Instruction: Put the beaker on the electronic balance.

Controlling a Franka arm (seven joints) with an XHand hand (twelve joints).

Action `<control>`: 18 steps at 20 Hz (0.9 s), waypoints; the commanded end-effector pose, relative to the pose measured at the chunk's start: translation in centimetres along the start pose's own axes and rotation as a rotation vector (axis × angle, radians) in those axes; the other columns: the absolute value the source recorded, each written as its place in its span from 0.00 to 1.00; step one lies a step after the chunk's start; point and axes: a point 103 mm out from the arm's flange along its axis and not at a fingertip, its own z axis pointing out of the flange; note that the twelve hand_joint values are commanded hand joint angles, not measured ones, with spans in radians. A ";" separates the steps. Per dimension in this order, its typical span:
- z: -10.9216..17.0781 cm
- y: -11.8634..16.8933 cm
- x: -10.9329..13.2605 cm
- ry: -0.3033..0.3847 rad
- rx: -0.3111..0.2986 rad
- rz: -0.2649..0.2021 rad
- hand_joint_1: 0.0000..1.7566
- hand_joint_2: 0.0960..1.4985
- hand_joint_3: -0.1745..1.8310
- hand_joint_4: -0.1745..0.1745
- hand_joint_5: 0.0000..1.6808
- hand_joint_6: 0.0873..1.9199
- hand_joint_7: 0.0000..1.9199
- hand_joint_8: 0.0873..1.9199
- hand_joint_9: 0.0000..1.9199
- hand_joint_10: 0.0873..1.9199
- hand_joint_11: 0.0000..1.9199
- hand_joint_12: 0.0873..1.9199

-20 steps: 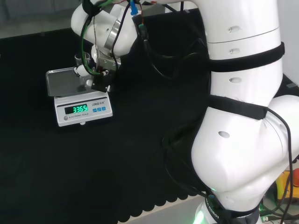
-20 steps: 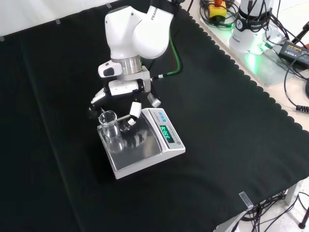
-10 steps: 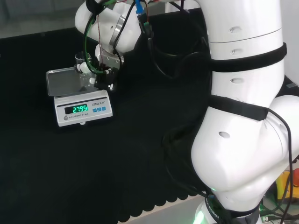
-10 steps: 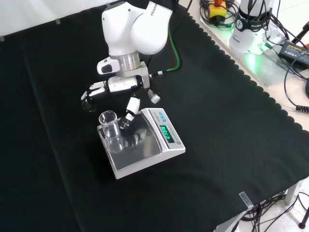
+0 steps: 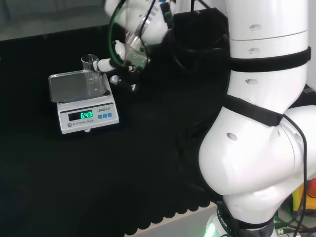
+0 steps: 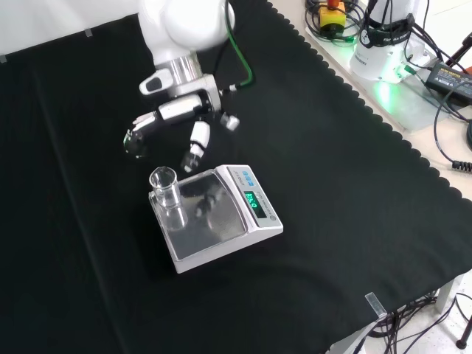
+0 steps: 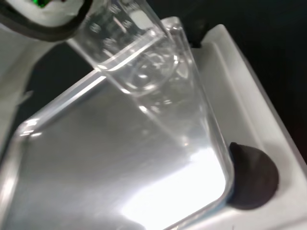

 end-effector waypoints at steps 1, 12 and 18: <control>-13.3 -6.5 2.1 0.233 0.114 -0.203 0.38 0.39 0.20 0.09 0.14 0.00 0.00 0.37 0.00 0.39 0.00 0.76; -21.3 -14.8 4.5 0.190 0.007 -0.212 0.37 0.41 0.19 0.11 0.18 0.00 0.03 0.44 0.02 0.49 0.02 0.81; -23.4 -19.0 3.4 0.179 0.009 -0.304 0.37 0.41 0.19 0.12 0.19 0.00 0.03 0.45 0.02 0.49 0.03 0.80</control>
